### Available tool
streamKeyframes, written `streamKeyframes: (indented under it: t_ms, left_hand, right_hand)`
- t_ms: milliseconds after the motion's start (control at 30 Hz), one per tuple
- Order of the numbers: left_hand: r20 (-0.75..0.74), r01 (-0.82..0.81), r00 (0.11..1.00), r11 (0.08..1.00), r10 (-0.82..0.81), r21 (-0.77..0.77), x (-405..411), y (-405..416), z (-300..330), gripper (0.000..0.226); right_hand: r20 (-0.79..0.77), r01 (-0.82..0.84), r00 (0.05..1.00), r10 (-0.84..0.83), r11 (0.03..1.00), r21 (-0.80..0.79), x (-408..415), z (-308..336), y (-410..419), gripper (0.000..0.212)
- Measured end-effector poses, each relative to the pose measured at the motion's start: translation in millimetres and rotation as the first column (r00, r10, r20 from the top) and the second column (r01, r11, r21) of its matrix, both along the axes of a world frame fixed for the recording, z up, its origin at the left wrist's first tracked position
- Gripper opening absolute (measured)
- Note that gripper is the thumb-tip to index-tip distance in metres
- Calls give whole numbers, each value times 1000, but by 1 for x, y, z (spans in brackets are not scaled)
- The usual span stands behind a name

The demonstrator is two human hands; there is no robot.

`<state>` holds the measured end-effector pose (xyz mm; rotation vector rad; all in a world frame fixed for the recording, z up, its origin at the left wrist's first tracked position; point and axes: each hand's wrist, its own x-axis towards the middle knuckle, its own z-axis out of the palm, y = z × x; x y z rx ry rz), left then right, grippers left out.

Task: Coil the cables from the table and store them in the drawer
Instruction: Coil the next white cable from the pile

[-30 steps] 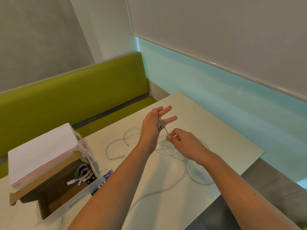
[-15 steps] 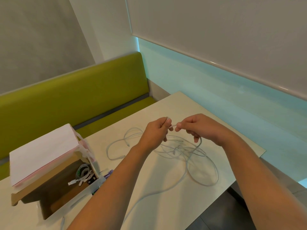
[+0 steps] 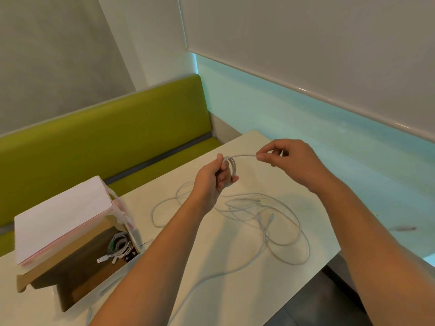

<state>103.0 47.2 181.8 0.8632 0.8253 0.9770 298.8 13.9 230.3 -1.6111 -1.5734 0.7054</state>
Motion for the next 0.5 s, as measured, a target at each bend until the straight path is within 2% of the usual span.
streamKeyframes:
  t_ms: [233, 367, 500]
  left_hand:
    - [213, 117, 974, 972, -73, -205, 0, -6, -8, 44]
    - [262, 146, 961, 963, -84, -226, 1, -8, -13, 33]
    - [251, 200, 958, 948, -137, -248, 0, -9, -15, 37]
  right_hand:
    - [-135, -65, 990, 40, 981, -185, -4, -40, -8, 10]
    - [-149, -75, 988, 42, 971, -227, -9, -57, -12, 12]
    - [-289, -136, 956, 54, 953, -271, -18, -65, -14, 14]
